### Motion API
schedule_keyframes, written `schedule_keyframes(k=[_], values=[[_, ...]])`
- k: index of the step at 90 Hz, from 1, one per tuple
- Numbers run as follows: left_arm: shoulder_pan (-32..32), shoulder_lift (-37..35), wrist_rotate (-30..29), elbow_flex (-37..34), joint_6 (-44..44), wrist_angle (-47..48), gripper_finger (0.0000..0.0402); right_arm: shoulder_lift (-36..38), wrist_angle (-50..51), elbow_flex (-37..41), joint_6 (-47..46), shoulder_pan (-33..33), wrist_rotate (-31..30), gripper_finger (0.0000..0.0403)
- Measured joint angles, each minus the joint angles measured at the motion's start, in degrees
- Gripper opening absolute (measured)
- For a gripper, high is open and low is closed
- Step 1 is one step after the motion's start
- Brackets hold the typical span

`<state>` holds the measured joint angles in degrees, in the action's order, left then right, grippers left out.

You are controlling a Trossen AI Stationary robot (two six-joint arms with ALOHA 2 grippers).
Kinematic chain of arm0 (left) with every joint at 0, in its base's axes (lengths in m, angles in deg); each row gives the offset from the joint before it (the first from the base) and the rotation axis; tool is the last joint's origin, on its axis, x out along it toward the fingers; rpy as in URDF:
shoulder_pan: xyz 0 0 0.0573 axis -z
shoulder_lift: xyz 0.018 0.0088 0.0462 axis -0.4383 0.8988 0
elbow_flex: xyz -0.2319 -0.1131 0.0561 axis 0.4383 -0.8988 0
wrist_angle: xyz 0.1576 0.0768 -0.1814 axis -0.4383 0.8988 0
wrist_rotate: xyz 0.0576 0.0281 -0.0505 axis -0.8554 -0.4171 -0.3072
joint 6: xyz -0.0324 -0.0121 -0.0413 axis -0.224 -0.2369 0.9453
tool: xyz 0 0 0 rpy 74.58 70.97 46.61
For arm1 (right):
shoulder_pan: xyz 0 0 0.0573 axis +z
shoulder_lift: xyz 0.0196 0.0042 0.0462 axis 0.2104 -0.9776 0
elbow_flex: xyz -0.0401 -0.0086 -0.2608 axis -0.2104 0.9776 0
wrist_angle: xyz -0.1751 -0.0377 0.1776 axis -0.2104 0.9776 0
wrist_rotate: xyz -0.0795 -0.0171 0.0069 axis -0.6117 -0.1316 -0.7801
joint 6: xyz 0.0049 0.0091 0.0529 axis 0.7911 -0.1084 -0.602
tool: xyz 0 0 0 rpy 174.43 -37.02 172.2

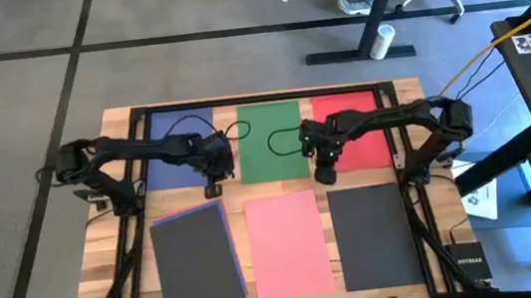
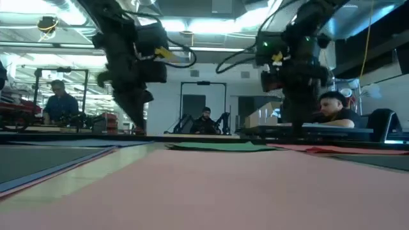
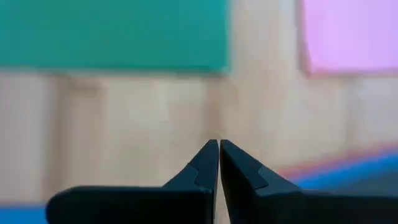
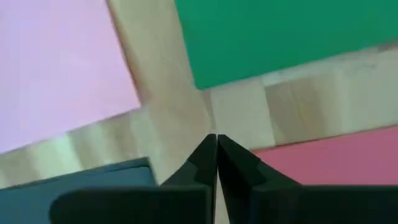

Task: Organize paper
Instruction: Stack the black paper on top of the other black paper

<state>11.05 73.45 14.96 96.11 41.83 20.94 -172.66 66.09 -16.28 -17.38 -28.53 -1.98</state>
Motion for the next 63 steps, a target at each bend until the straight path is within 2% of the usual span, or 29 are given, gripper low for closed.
schedule_keyframes(k=[13, 24, 50, 63], values=[[3.9, -0.6, 3.1, 0.0, 6.1, 6.6, 0.0002, 0.1, 2.2, -2.6, -0.2, 0.4, 0.9, 0.0001], [7.9, -0.5, 5.5, -1.3, 8.9, 6.8, 0.0019, 0.1, 1.2, -2.9, -0.2, 1.7, 0.8, 0.0012], [14.2, -0.5, 5.1, -3.2, 14.2, 4.1, 0.0095, 0.1, -0.6, -2.9, -0.2, 5.5, -1.9, 0.0062], [15.0, -0.5, 0.9, -3.3, 15.8, 4.1, 0.0128, 0.2, -2.0, -2.9, -0.3, 6.1, -3.3, 0.0073]])
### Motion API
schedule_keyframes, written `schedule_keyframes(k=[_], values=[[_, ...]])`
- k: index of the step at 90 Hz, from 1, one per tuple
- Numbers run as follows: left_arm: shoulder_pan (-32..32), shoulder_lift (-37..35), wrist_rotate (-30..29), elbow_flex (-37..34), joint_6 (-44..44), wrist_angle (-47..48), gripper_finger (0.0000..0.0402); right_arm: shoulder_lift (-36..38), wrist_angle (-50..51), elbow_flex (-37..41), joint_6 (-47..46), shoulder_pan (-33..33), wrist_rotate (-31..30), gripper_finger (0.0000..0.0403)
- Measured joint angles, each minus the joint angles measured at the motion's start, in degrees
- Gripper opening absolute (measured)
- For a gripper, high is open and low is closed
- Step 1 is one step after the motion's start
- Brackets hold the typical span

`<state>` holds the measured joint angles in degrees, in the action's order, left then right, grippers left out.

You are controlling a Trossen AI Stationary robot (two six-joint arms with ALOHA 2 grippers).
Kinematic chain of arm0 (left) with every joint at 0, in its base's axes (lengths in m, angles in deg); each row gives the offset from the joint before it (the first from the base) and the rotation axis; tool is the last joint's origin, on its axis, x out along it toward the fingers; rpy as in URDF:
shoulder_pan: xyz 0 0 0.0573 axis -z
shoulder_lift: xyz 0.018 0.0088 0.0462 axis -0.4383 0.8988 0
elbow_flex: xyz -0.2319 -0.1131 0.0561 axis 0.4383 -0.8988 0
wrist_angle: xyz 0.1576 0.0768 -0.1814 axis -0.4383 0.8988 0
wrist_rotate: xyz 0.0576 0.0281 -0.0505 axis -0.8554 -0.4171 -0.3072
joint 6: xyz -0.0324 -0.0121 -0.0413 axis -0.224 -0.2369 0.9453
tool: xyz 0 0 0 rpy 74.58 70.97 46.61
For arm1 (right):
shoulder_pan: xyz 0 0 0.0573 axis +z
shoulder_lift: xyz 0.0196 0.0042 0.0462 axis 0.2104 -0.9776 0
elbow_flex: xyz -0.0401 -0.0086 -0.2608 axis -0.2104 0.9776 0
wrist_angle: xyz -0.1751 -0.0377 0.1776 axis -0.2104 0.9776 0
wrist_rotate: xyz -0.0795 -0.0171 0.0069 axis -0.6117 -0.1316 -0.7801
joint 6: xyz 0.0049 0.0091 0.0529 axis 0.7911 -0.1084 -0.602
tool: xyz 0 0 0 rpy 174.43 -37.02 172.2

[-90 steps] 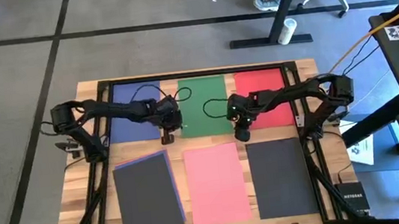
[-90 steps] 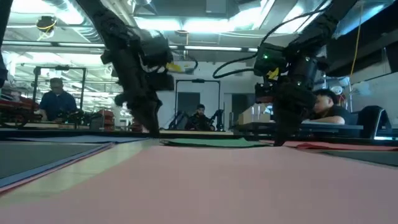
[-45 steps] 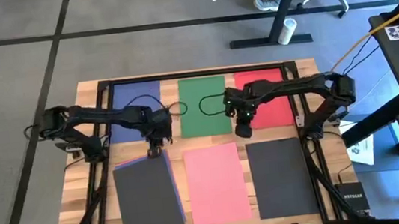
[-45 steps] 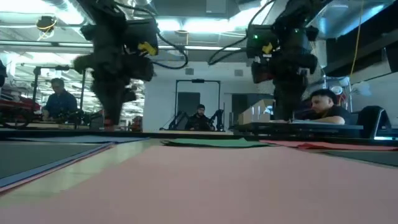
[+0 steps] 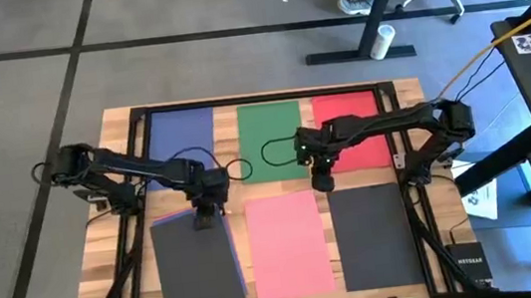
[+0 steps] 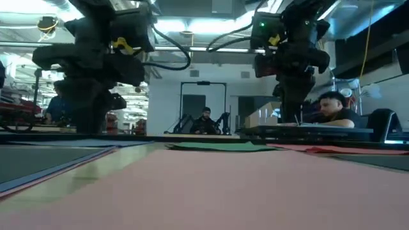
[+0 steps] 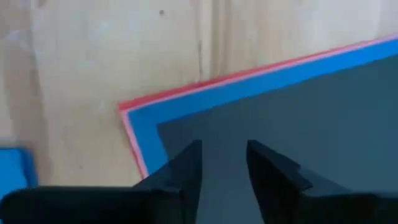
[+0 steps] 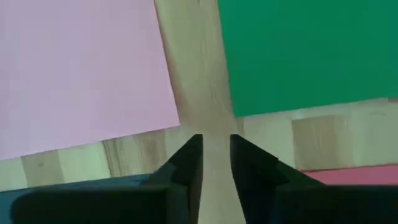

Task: Organize paper
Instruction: Stack the black paper on top of the other black paper

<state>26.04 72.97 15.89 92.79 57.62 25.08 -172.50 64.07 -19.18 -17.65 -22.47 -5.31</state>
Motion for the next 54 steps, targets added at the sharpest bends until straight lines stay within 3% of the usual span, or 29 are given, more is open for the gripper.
schedule_keyframes(k=[18, 54], values=[[-0.1, 0.0, -8.0, 0.0, -0.6, -0.1, 0.0159, 0.0, -1.3, 0.0, -0.1, 0.0, -1.0, 0.0074], [-2.3, 1.2, -8.1, 0.1, -6.5, -4.6, 0.0173, 0.1, -3.4, 0.0, 0.0, -0.2, -1.0, 0.0074]])
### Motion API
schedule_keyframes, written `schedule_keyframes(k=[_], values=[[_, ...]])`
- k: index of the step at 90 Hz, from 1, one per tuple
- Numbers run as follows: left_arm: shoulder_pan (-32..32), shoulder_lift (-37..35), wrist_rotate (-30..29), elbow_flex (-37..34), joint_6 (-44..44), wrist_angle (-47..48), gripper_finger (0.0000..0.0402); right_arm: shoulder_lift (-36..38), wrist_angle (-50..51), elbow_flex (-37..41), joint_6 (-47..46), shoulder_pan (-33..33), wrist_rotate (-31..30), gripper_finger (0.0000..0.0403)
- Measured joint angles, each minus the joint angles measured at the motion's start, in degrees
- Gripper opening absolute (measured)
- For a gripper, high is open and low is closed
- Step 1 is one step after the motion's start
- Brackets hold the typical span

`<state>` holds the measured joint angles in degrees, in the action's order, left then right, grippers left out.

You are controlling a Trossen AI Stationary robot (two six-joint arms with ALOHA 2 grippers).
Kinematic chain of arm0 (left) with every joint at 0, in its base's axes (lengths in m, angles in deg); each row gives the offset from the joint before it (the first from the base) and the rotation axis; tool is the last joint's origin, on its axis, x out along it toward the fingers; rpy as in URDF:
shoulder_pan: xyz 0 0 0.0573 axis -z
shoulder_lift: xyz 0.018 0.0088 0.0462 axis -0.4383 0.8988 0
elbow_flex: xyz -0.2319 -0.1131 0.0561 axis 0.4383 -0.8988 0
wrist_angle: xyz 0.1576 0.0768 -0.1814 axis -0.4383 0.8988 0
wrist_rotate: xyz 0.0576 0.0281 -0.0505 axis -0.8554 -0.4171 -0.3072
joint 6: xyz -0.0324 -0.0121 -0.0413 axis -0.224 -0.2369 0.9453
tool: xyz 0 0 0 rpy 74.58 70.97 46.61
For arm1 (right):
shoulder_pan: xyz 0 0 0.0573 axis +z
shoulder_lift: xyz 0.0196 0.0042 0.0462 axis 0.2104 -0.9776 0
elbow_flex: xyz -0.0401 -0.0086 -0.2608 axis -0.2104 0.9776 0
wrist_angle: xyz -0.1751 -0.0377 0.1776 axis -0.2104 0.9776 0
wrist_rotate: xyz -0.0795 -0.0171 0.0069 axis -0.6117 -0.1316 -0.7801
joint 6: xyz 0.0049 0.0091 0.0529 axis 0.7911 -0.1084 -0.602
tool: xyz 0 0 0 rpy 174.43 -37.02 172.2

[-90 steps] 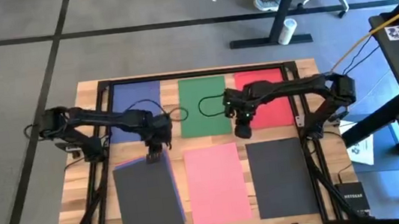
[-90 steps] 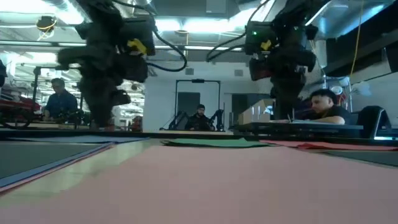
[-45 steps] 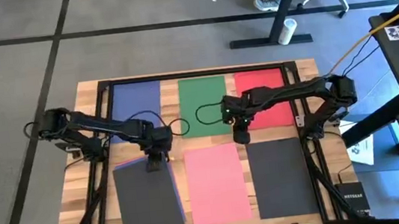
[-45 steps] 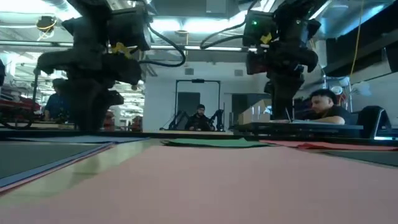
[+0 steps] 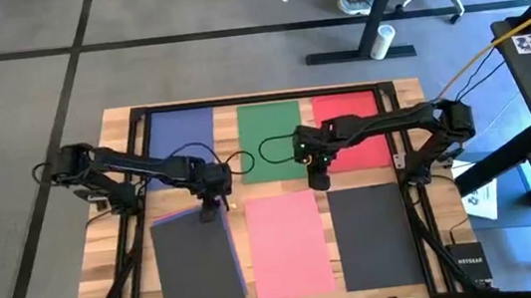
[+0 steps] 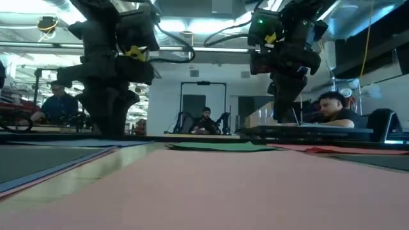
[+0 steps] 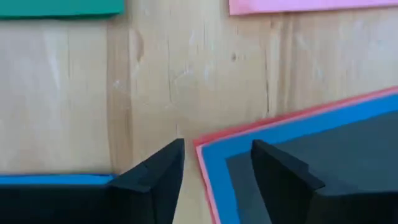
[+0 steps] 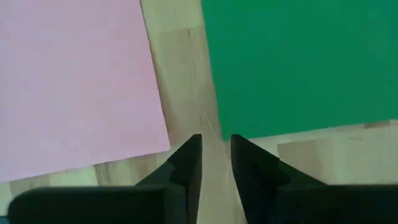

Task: Organize paper
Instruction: Stack the black paper on top of the other black paper

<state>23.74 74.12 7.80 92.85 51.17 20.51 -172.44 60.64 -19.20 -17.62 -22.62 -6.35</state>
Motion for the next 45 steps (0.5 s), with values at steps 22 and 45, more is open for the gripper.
schedule_keyframes(k=[22, 45], values=[[-1.3, 4.3, 0.0, 0.1, -4.2, -0.4, 0.0173, 0.0, -0.5, 0.0, 0.2, 0.0, 0.0, 0.0074], [-1.6, 5.6, -0.2, 0.2, -5.9, -0.7, 0.0147, 0.0, -0.7, 0.0, 0.3, 0.0, 0.0, 0.0074]])
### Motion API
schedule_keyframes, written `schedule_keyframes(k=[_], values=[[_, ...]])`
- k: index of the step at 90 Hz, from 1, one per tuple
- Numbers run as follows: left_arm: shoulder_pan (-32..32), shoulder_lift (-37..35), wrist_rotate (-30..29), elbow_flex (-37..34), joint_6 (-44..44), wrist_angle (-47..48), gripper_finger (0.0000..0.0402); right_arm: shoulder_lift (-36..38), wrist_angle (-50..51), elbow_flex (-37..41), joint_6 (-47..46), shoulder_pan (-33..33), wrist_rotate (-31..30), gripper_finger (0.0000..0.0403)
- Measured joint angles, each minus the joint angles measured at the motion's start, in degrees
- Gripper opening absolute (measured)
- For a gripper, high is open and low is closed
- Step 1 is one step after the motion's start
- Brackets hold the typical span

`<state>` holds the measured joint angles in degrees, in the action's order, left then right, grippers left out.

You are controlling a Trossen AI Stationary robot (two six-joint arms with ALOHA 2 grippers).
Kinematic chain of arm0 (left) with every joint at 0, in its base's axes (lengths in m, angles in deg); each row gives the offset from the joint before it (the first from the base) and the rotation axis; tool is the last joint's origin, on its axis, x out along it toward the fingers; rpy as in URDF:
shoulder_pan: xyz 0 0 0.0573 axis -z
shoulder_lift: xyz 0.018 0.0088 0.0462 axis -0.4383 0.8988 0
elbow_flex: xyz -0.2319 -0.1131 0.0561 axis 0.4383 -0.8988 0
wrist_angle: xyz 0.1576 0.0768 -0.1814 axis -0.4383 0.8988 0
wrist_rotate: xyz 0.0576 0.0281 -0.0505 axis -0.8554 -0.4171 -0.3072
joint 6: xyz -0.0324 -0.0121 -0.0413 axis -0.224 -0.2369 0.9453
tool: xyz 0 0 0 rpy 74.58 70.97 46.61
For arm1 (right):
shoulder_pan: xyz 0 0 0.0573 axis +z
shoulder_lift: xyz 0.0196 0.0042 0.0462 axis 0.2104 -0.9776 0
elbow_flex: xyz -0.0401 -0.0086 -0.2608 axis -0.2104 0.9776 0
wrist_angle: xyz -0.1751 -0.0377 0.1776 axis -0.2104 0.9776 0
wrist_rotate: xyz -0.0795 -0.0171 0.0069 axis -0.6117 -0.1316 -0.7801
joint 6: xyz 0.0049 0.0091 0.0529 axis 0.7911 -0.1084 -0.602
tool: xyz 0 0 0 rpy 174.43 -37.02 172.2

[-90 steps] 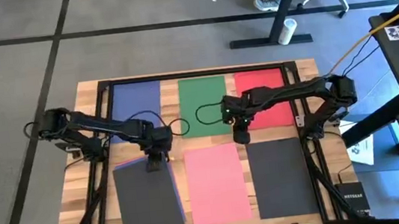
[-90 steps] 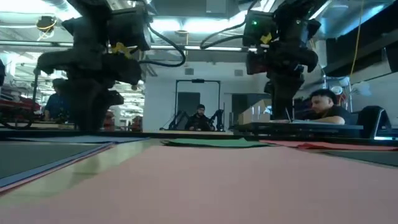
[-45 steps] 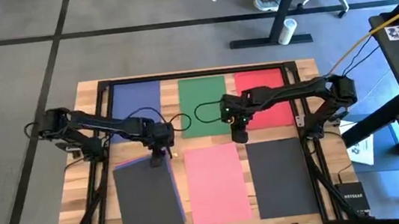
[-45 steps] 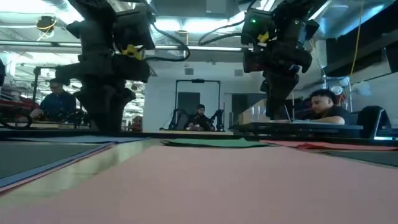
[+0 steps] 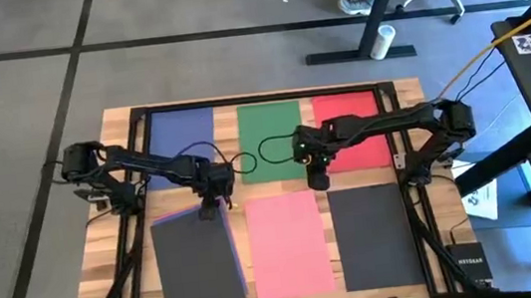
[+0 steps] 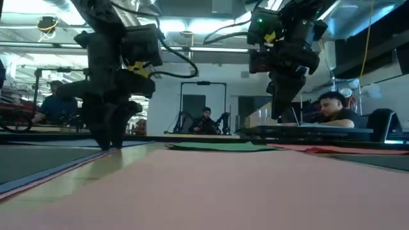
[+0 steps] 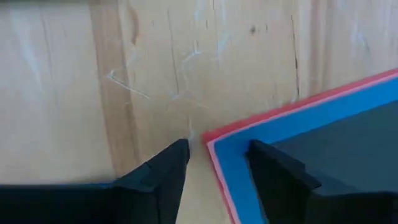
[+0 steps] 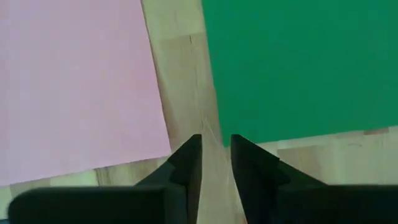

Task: Organize paper
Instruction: Stack the black paper on top of the other black paper

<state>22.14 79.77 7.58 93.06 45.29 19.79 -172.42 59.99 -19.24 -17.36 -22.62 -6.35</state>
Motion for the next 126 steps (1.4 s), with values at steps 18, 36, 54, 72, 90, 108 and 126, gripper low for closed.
schedule_keyframes(k=[18, 36, 54, 72, 90, 108, 126], values=[[0.1, -1.0, -0.3, -0.1, -0.7, 0.7, 0.0072, 0.0, -0.5, 0.0, 0.0, 0.0, 0.0, 0.0074], [0.2, -2.8, 0.5, -0.3, -0.9, 4.2, 0.0006, 0.0, -0.5, 0.0, 0.0, 0.0, 0.0, 0.0074], [1.2, -3.7, 1.1, -0.3, -1.0, 7.4, 0.0001, 0.0, -0.5, 0.0, 0.0, 0.0, 0.0, 0.0074], [3.3, -3.7, 1.1, 2.0, -1.0, 11.2, 0.0, 0.0, -0.6, 0.0, 0.0, 0.0, 0.0, 0.0074], [4.9, -3.8, 1.1, 6.3, -1.0, 16.6, 0.0, 0.0, -0.6, 0.0, 0.0, 0.0, 0.0, 0.0074], [5.8, -3.8, -2.6, 9.3, -1.3, 21.7, 0.0, 0.0, -0.7, 0.0, 0.0, 0.0, 0.0, 0.0074], [6.4, -4.3, -5.4, 11.3, -1.3, 25.5, 0.0, 0.0, -0.7, 0.0, 0.0, 0.0, 0.0, 0.0074]])
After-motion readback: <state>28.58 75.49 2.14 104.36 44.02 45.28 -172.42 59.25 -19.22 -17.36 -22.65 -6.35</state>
